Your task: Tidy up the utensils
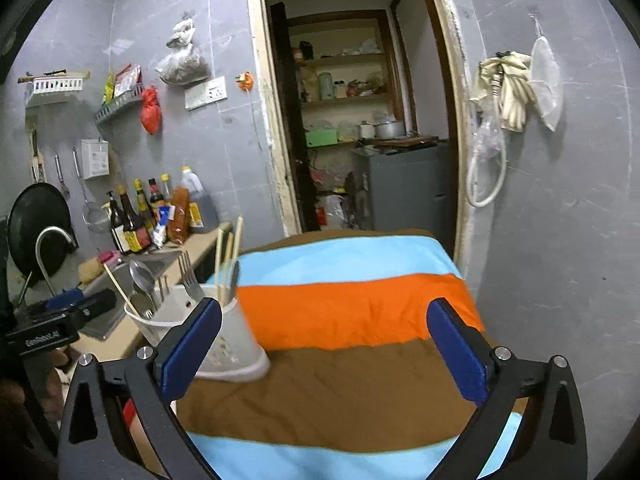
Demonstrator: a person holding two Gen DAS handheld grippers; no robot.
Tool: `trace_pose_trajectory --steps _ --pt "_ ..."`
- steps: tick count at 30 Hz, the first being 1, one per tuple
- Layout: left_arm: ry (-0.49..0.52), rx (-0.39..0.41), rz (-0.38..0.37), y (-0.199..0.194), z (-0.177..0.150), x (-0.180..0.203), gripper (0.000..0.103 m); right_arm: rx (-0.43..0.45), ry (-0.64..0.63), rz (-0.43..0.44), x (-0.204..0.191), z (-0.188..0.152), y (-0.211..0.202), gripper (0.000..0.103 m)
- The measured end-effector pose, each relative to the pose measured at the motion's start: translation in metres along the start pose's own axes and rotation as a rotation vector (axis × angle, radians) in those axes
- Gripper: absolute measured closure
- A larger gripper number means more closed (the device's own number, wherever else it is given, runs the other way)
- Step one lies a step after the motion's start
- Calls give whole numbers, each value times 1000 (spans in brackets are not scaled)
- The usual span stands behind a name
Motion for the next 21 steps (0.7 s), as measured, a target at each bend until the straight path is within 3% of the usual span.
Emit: trace_pose_trajectory --steps 21 --pt "-1 32 121 -106 -50 12 2 -24 -34 19 19 -23 -92 2"
Point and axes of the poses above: each gripper's, at about its wrist camera, not at the fingertips, and y roughly the way its jaws point, x to its right, z to its top, the point moved 5 cm from there along y, roughly the way its jaws point, and after that the axes turned 14 degrees about z, right-handed, at the moved point
